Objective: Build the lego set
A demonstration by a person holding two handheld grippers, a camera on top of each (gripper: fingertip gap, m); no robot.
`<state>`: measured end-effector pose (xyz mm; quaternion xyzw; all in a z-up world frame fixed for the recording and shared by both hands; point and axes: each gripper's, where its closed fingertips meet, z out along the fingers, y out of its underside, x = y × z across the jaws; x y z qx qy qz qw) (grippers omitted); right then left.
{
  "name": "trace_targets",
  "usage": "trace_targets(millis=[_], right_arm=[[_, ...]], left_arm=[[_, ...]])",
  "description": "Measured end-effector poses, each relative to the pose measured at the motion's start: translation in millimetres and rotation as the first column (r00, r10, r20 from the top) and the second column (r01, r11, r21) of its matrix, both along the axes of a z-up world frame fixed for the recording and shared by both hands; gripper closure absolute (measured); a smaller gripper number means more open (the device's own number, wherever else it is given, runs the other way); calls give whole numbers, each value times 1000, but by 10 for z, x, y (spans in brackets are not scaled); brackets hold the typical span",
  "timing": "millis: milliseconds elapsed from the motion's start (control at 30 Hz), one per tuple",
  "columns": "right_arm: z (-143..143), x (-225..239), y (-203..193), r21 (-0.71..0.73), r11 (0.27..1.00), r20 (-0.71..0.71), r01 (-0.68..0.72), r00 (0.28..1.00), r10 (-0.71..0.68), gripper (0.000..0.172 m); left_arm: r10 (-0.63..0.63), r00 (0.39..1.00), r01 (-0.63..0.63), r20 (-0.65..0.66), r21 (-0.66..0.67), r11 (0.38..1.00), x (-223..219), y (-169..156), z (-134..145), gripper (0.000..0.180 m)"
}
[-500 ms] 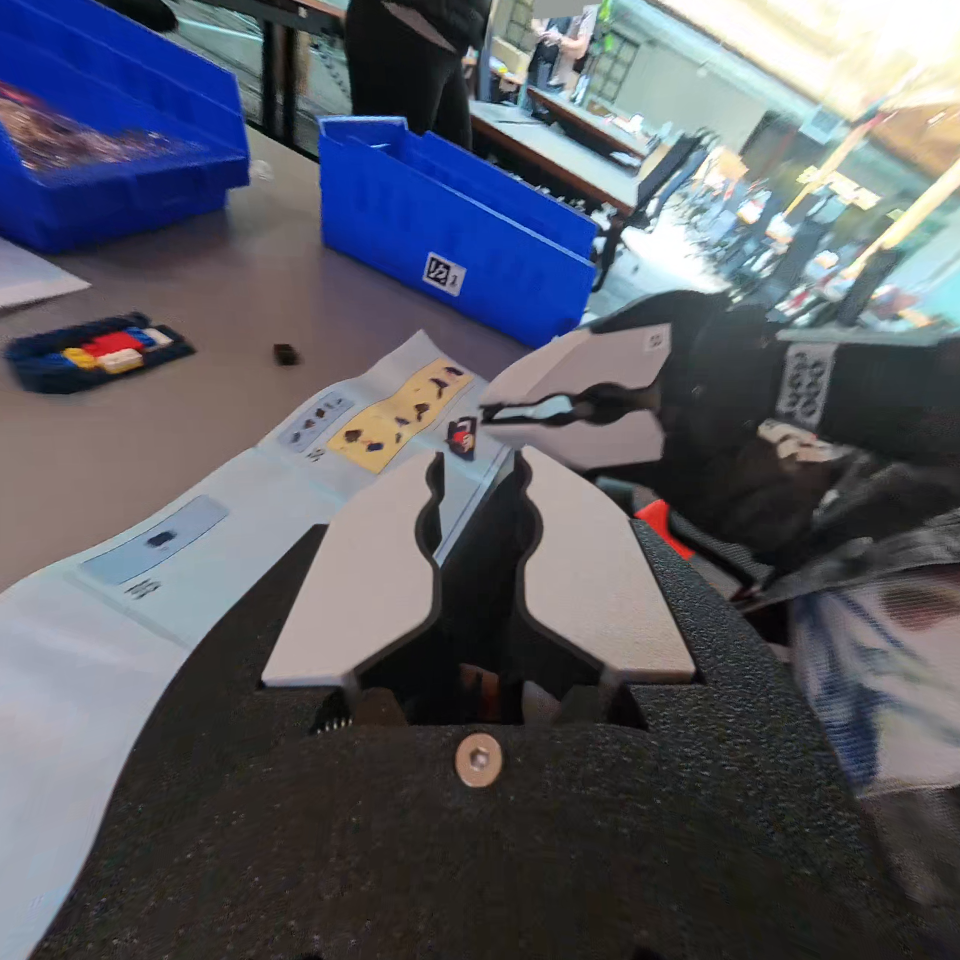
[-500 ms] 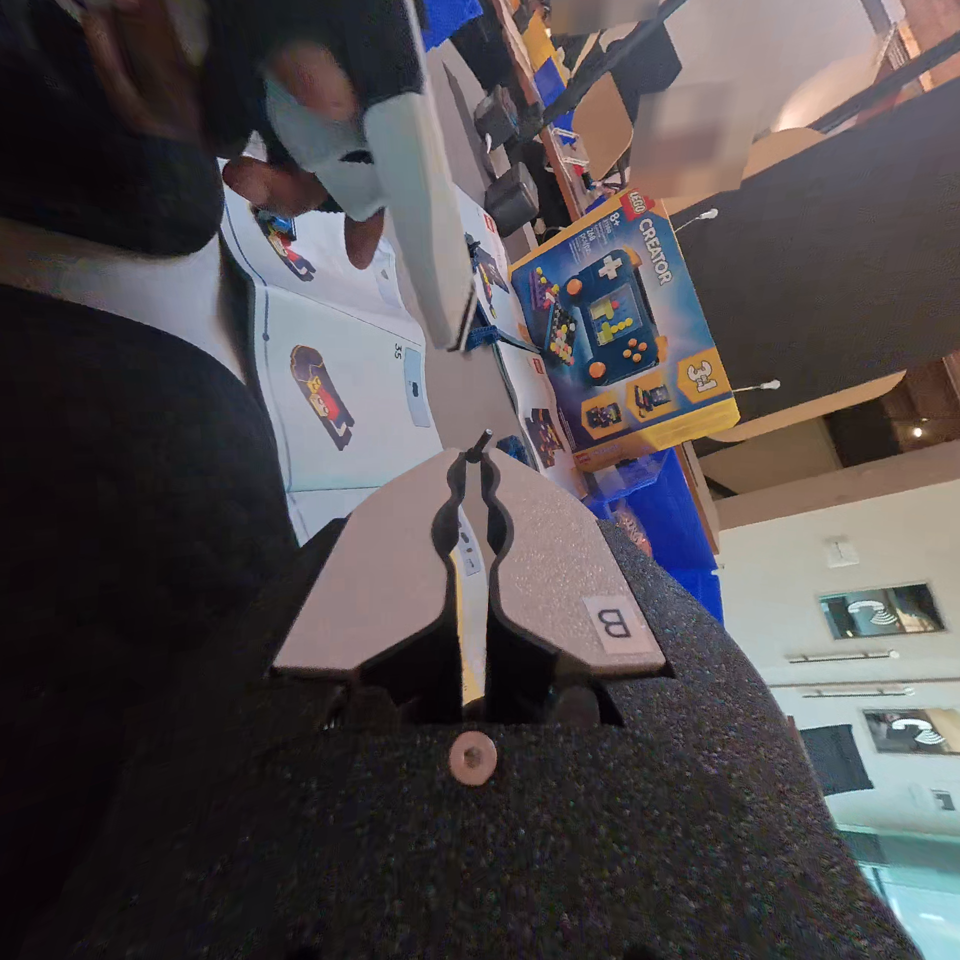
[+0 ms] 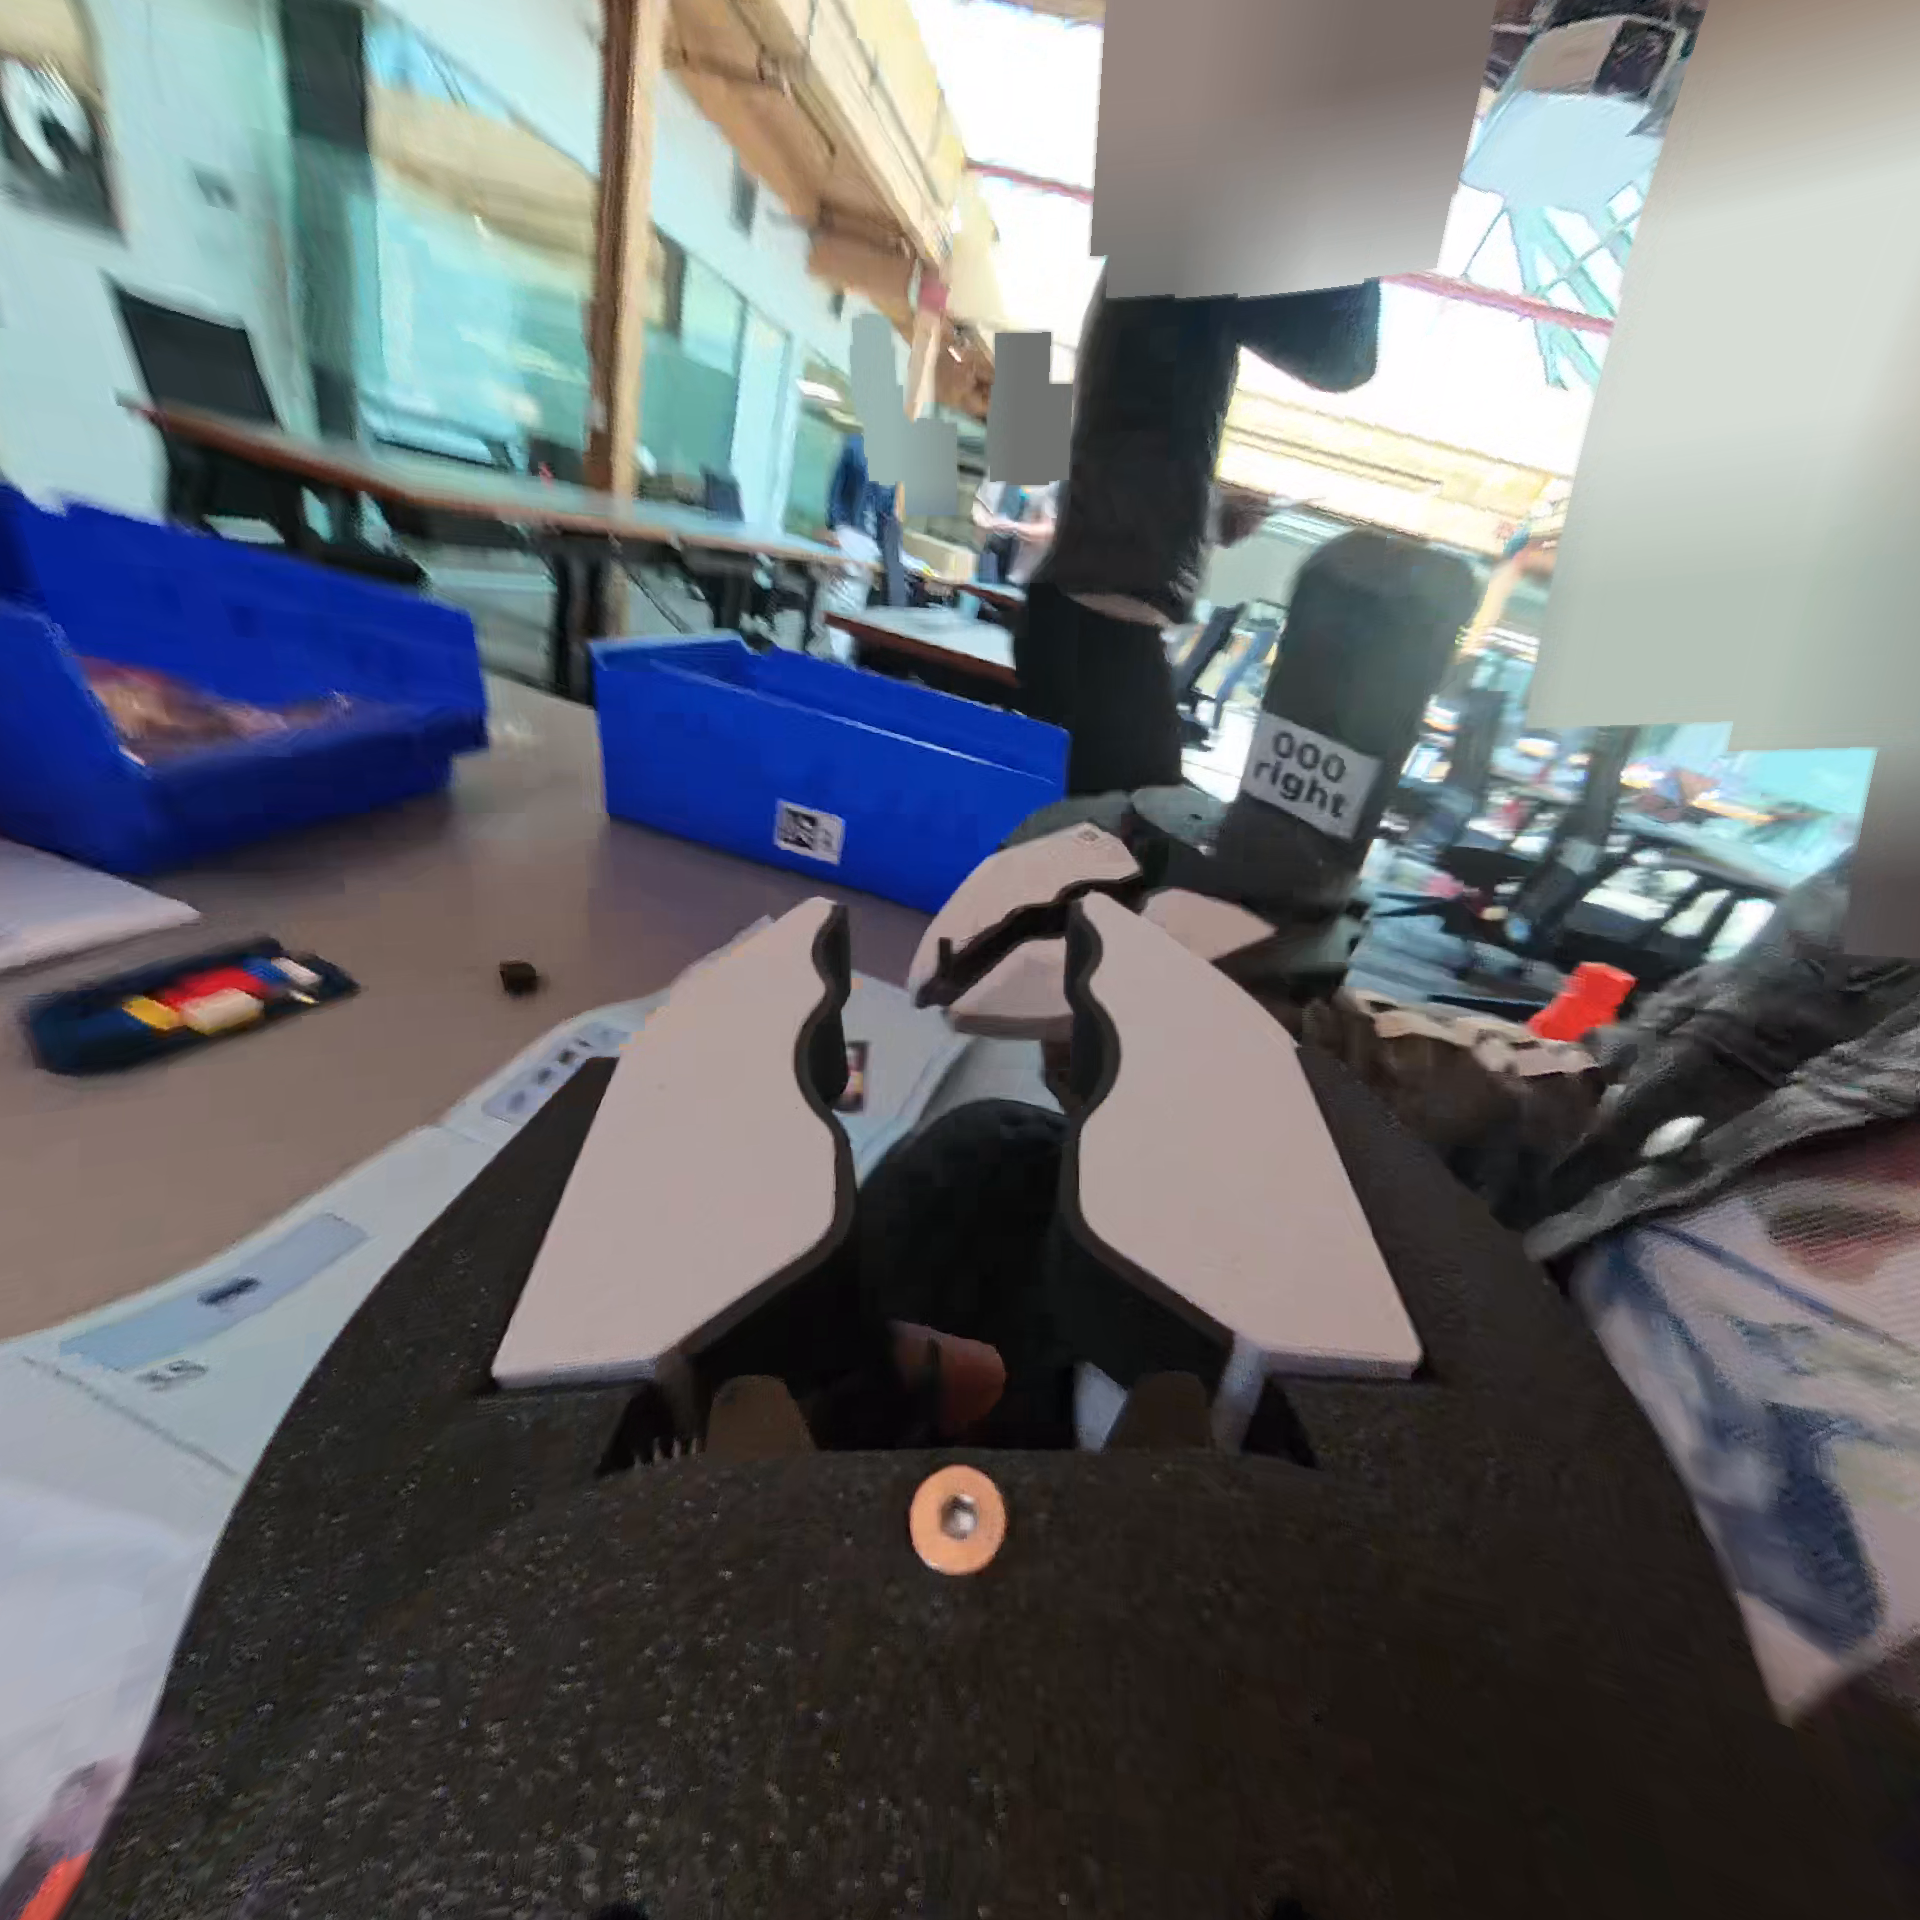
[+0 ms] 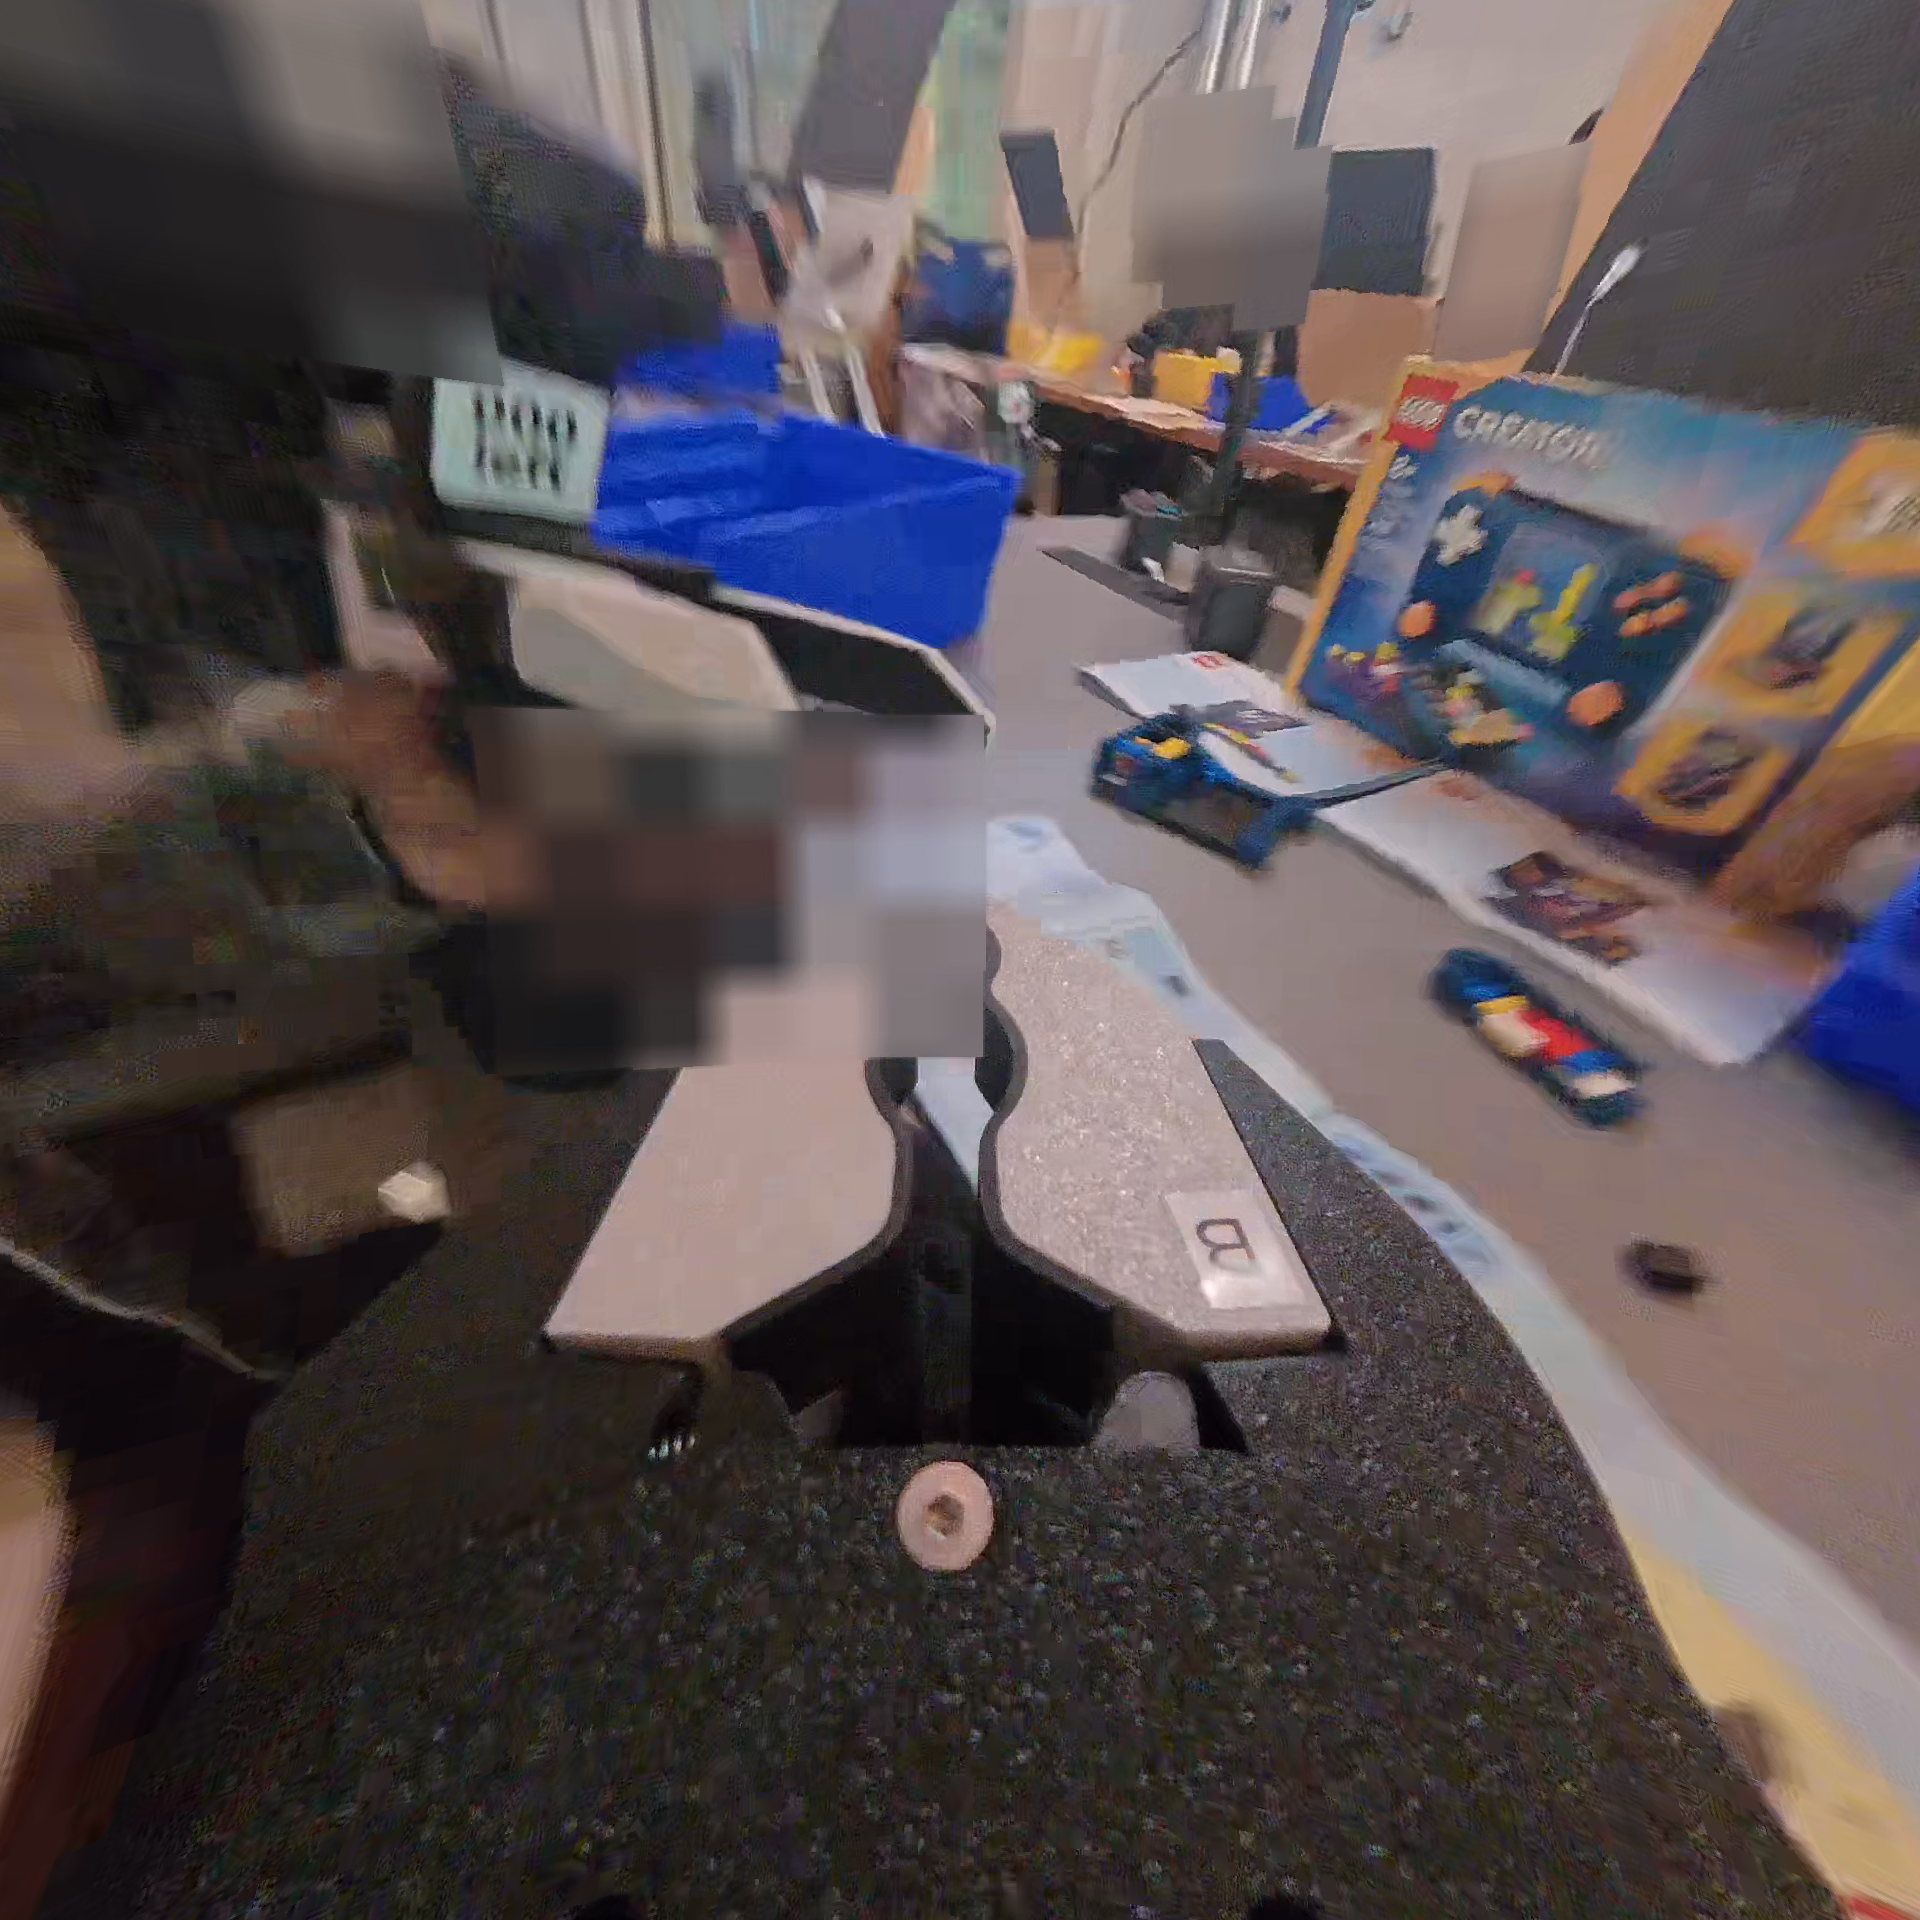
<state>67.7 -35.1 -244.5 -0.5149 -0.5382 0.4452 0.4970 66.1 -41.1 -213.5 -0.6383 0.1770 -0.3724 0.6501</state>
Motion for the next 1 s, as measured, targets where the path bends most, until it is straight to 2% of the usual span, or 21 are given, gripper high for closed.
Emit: trace_targets(millis=[33,67,133,200,267,367,533,800,1000], right_arm=[[71,9,-64,-205,976,-75,-73,995,59,167],[147,27,-96,-379,914,-158,-143,983,88,167],[272,87,-82,-594,769,-308,-236,950,53,166],[310,121,-95,-681,675,-376,-282,927,8,167],[302,106,-189,-716,626,-397,-310,918,0,167],[293,71,-379,-761,532,-418,-371,908,35,167],[318,99,-525,-766,489,-435,-416,897,81,167],[244,191,-646,-757,515,-365,-403,914,180,167],[171,281,-710,-747,514,-295,-422,903,313,166]], left_arm=[[65,997,-62,-42,74,995,-33,-25,22,141],[143,984,-126,-104,156,980,-54,-55,31,142],[318,922,-236,-222,327,915,-74,-129,52,144],[441,844,-275,-305,462,844,-31,-207,62,146],[506,784,-263,-361,545,796,65,-263,42,146],[535,754,-257,-382,577,775,173,-293,29,151],[522,751,-227,-403,586,778,242,-400,45,169],[553,666,-169,-501,621,766,321,-481,-6,162],[446,680,-52,-582,568,821,460,-524,-107,170]])
